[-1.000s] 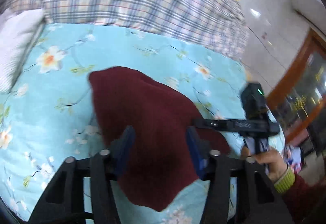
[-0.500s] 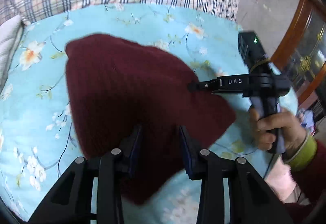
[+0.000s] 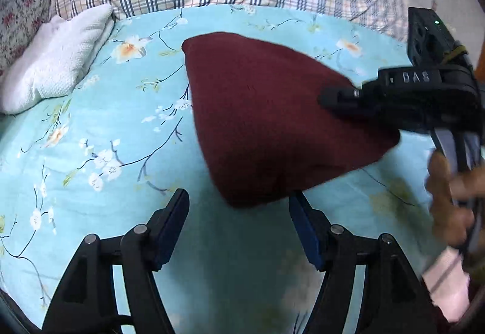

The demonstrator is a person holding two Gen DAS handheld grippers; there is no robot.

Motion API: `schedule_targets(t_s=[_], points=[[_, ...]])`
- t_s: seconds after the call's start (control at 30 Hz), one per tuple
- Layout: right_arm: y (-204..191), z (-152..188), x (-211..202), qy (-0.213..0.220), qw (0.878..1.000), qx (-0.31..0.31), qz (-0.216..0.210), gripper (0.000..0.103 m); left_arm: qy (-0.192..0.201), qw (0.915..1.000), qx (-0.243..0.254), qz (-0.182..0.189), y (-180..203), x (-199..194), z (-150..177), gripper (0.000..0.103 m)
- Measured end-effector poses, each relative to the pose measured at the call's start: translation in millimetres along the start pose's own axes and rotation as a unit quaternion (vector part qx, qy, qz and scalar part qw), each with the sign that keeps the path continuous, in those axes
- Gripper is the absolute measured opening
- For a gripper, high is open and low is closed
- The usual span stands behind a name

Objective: Fold large clothes

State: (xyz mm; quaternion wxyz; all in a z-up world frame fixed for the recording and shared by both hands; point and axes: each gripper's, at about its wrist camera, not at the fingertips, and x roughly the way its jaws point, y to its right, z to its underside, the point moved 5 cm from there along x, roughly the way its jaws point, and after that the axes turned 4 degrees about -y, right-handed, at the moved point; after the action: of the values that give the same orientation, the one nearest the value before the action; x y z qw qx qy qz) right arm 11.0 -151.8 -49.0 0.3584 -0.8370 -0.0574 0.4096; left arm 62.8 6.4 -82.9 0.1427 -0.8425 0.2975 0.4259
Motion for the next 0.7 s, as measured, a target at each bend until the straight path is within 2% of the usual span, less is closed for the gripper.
schedule_targets(t_s=[0.07,0.13,0.2,0.27,0.33,0.37,0.4,0.47,0.57,0.63,0.7], points=[[9,6,14,-0.011,1.0,0.017,0.006,0.017,-0.007,0.998,-0.017,-0.06,-4,15,-3,0.064],[18,6,19,-0.012,0.999,0.024,0.016,0.014,-0.007,0.9941,-0.058,-0.092,-20,20,-3,0.063],[28,4,19,-0.013,0.999,0.026,0.026,0.002,-0.014,0.9887,-0.094,-0.116,-40,22,2,0.063],[37,3,19,-0.015,0.999,0.035,0.033,0.0,-0.025,0.9864,-0.131,-0.097,-58,26,11,0.063],[43,5,20,-0.014,0.999,0.046,0.019,0.0,-0.028,0.9877,-0.129,-0.084,-61,26,13,0.063],[43,6,20,-0.014,0.999,0.041,0.021,0.0,-0.027,0.9894,-0.122,-0.073,-59,23,12,0.058],[43,7,19,-0.012,0.999,0.035,0.025,0.0,-0.027,0.9917,-0.116,-0.049,-56,20,10,0.05],[39,8,18,-0.008,0.999,0.026,0.035,0.0,-0.026,0.9937,-0.109,-0.001,-54,4,8,0.047],[34,7,12,-0.009,0.999,0.017,0.029,0.0,0.003,0.9947,-0.093,0.043,-54,-33,-2,0.046],[28,6,1,-0.007,1.0,0.007,0.029,0.003,0.038,0.9938,-0.082,0.065,-54,-56,-18,0.046],[18,3,-11,0.006,1.0,-0.007,0.028,0.003,0.056,0.9897,-0.062,0.116,-46,-64,-38,0.046]])
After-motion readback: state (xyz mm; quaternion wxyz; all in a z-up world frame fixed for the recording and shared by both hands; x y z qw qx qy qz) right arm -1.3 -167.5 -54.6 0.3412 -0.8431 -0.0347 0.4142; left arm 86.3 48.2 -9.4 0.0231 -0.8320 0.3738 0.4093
